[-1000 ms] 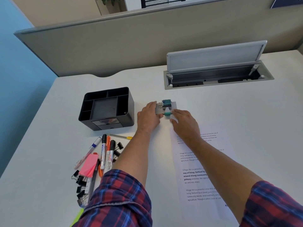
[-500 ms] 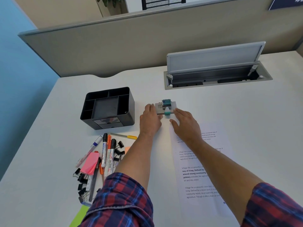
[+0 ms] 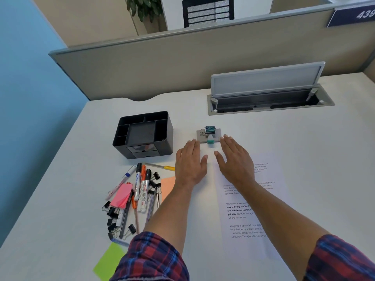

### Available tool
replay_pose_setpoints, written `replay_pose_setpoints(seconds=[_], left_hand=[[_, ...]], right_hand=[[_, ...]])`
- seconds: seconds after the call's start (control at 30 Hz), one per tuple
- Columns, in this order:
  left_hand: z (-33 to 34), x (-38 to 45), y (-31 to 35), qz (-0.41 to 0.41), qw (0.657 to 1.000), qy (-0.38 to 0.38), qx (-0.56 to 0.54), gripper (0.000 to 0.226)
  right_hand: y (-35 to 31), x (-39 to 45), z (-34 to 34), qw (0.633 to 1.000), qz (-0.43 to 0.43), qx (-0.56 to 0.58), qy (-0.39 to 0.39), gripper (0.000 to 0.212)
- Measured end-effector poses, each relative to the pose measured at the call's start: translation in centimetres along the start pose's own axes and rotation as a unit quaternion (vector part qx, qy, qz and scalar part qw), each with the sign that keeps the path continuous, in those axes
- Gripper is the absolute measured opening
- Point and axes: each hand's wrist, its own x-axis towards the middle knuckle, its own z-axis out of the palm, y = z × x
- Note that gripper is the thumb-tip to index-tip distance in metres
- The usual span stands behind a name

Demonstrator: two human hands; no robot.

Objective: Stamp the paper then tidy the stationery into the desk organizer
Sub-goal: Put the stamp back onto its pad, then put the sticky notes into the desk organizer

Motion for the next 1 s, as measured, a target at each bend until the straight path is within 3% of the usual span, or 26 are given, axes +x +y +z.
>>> replay_pose_setpoints(seconds=[0.37, 0.77, 1.0], left_hand=[[-2.0, -7.2, -1.8, -0.003, 1.000, -0.014, 0.014, 0.059], [-5.6, -15.0, -6.0, -0.008, 0.998, 0.055, 0.026, 0.037], [-7.3, -18.4, -9.0, -0.067, 0.995, 0.067, 0.022, 0.031]], right_hand=[[-4.7, -4.8, -0.6, 0.999, -0.034, 0.033, -0.020, 0.050], [-10.4, -10.3, 0.8, 0.984, -0.156, 0.090, 0.002, 0.034], [-12.9, -11.7, 1.5, 0.978, -0.189, 0.090, -0.023, 0.031]])
